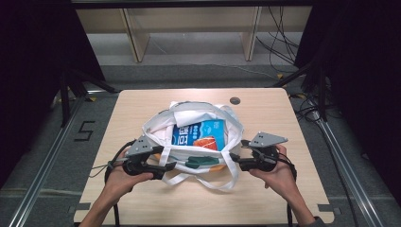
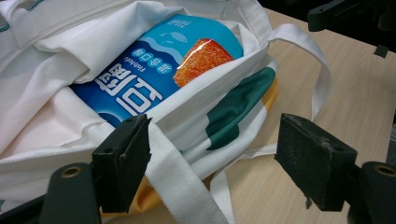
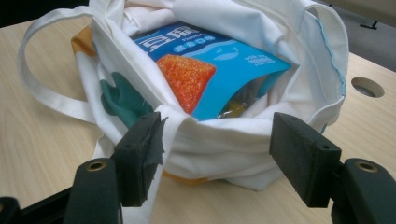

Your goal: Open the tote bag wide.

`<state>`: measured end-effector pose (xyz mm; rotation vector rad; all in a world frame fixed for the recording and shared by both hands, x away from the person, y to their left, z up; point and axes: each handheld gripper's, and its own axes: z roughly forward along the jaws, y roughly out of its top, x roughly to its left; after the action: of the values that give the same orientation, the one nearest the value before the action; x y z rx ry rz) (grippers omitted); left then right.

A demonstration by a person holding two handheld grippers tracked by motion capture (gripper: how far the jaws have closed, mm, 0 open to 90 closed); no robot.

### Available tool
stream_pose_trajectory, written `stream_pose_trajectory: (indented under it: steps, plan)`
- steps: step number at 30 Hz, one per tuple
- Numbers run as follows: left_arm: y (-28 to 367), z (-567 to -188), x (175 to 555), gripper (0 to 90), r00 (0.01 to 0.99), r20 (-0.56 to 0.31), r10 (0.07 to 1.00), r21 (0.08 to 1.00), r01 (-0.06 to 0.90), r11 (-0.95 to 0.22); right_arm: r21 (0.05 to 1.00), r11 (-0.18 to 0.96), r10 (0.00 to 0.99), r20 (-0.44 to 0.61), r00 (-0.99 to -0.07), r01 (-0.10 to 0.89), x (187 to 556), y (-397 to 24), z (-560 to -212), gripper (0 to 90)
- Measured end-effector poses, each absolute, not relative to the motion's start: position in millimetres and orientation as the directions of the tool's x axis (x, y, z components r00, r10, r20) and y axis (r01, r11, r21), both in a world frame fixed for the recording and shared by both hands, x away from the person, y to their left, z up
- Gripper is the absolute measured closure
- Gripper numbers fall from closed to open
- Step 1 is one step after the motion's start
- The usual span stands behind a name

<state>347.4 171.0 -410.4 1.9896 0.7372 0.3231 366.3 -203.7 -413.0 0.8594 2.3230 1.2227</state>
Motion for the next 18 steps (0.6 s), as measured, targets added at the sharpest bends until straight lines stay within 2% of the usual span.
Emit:
stream_pose_trajectory:
  steps: [18]
  plan:
    - [174, -428, 323, 25.4, 0.786, -0.061, 0.615, 0.859, 0.355, -0.368, 0.825, 0.434, 0.665, -0.023, -0.746, 0.361, 345, -212, -429, 35.1]
